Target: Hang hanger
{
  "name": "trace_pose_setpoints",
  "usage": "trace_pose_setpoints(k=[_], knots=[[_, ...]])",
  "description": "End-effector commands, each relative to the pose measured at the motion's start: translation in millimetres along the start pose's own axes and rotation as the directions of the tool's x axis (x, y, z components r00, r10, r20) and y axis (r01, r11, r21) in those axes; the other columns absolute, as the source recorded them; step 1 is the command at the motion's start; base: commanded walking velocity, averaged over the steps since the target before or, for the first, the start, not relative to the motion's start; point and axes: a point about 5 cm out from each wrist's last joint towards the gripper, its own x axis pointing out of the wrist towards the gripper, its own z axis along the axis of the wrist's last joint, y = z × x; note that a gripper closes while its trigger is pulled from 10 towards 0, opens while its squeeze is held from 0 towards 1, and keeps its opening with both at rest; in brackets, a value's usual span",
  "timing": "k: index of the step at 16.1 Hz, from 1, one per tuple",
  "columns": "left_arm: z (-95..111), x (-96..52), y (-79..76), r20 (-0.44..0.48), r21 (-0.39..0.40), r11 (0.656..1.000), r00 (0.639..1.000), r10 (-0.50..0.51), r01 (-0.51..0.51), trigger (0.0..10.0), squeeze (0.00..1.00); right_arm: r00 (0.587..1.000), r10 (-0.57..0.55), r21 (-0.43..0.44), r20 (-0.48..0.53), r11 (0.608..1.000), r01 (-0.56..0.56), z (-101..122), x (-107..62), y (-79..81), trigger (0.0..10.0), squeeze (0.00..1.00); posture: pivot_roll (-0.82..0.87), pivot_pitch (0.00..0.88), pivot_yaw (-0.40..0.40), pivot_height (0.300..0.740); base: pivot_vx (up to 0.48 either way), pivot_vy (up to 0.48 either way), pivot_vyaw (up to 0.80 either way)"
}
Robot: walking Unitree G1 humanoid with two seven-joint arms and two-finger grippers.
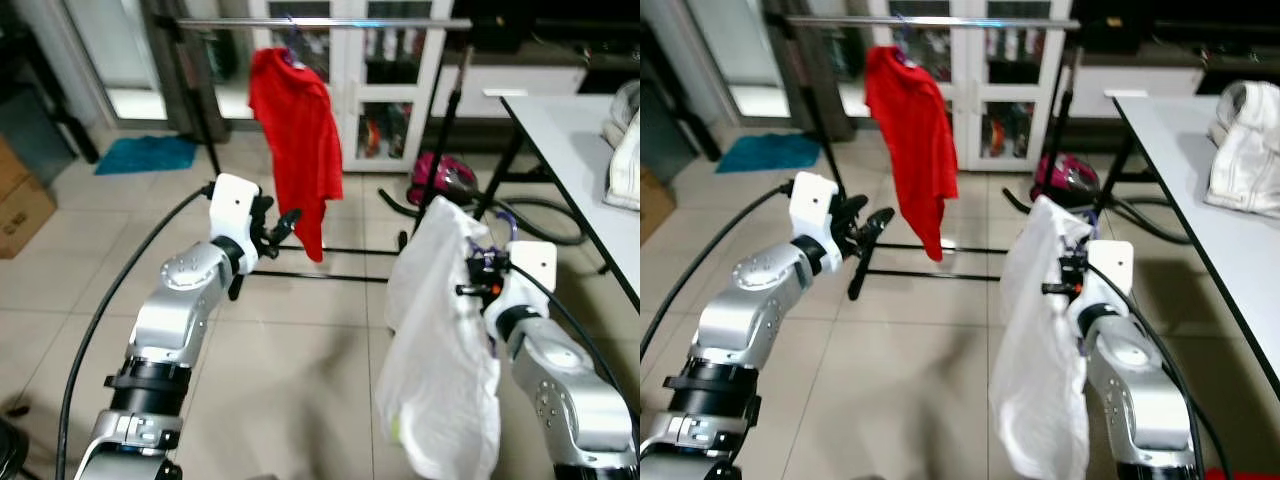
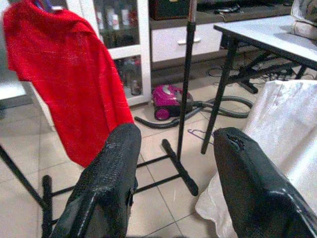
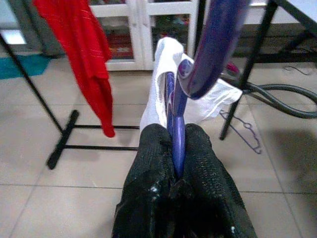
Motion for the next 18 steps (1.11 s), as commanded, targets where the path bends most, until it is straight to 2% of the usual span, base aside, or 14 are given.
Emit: trace_pose_setpoints(k=[1,7,18], knots=[[0,-0.4,2.5,-0.011,-0.001,1.0,1.0,0.008,-0.008,10.0,0.0,0.999,0.0,-0.013,0.054,1.0,0.001,11,0.1,0.1,10.0,0.0,-0.02,0.0,0.063,0.74,0.435,0.0,0.0],[4,-2.0,1.0,0.026,0.039,0.999,1.0,-0.005,0.004,10.0,0.0,0.995,0.004,-0.008,0.1,1.0,-0.003,19,5.4,2.0,10.0,0.0,0.0,0.0,0.05,0.74,0.433,0.0,0.0],[9,3.4,-0.3,0.046,0.05,0.999,0.999,-0.004,0.001,10.0,0.0,0.99,0.022,-0.054,0.138,0.998,-0.015,30,16.2,3.0,10.0,0.0,0.01,0.0,0.041,0.74,0.433,0.0,0.0]])
